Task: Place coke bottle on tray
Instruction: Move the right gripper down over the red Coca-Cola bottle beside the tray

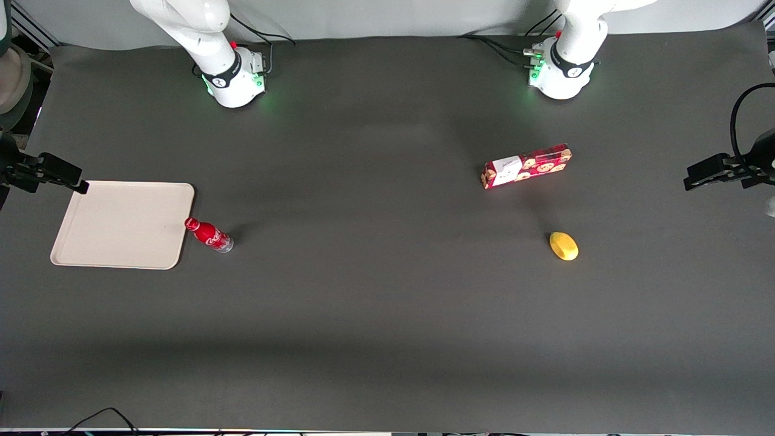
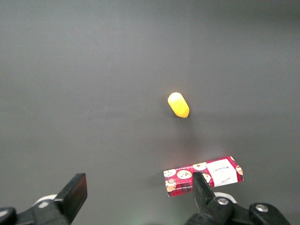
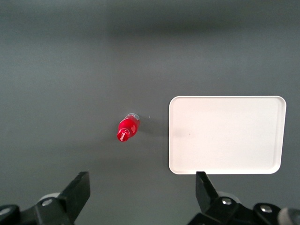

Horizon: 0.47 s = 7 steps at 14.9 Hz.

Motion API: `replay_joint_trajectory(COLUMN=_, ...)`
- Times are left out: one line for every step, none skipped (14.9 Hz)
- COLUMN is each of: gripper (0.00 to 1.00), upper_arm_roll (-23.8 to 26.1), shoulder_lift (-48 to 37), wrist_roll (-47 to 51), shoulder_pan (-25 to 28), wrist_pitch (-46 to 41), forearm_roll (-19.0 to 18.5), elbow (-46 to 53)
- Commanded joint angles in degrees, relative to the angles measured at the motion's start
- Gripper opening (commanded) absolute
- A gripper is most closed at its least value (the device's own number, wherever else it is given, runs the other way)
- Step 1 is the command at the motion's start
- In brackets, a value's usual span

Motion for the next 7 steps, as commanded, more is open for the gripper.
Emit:
replay_joint_trajectory(gripper=1.00, upper_arm_roll=0.13, shoulder_lift=-1.49, wrist_roll=-0.97, shoulder_pan=-0.57, wrist_pitch=-0.29, forearm_roll=1.47, elbow=-1.66)
replay_joint_trajectory(gripper=1.00, upper_arm_roll=0.13, shoulder_lift=-1.32, wrist_roll=-0.79, shoulder_pan=-0.57, wrist_pitch=-0.29, forearm_roll=1.91, elbow=-1.67)
replay_joint_trajectory(gripper=1.00, upper_arm_roll=0.13, shoulder_lift=-1.23, wrist_roll=-0.79, shoulder_pan=-0.57, wrist_pitch=-0.20, forearm_roll=2.61, elbow=-1.67)
replay_joint_trajectory(gripper=1.00, upper_arm_roll=0.13, shoulder_lift=-1.14, wrist_roll=-0.87, shoulder_pan=-0.57, wrist_pitch=-0.03, forearm_roll=2.70, elbow=-1.67)
replay_joint_trajectory(gripper=1.00, upper_arm_roll=0.22, shoulder_lift=-1.14, wrist_roll=-0.88, shoulder_pan=-0.57, wrist_pitch=0.24, forearm_roll=2.70, elbow=-1.67)
replay_joint_trajectory(gripper=1.00, upper_arm_roll=0.30, shoulder_lift=-0.97, wrist_roll=-1.14, shoulder_pan=-0.48, wrist_pitch=0.33, forearm_roll=2.79, elbow=-1.58)
replay_joint_trajectory(gripper=1.00, upper_arm_roll=0.48, shoulder_lift=-0.35, wrist_roll=-0.88, shoulder_pan=-0.39, wrist_pitch=0.50, forearm_roll=2.79, elbow=-1.58)
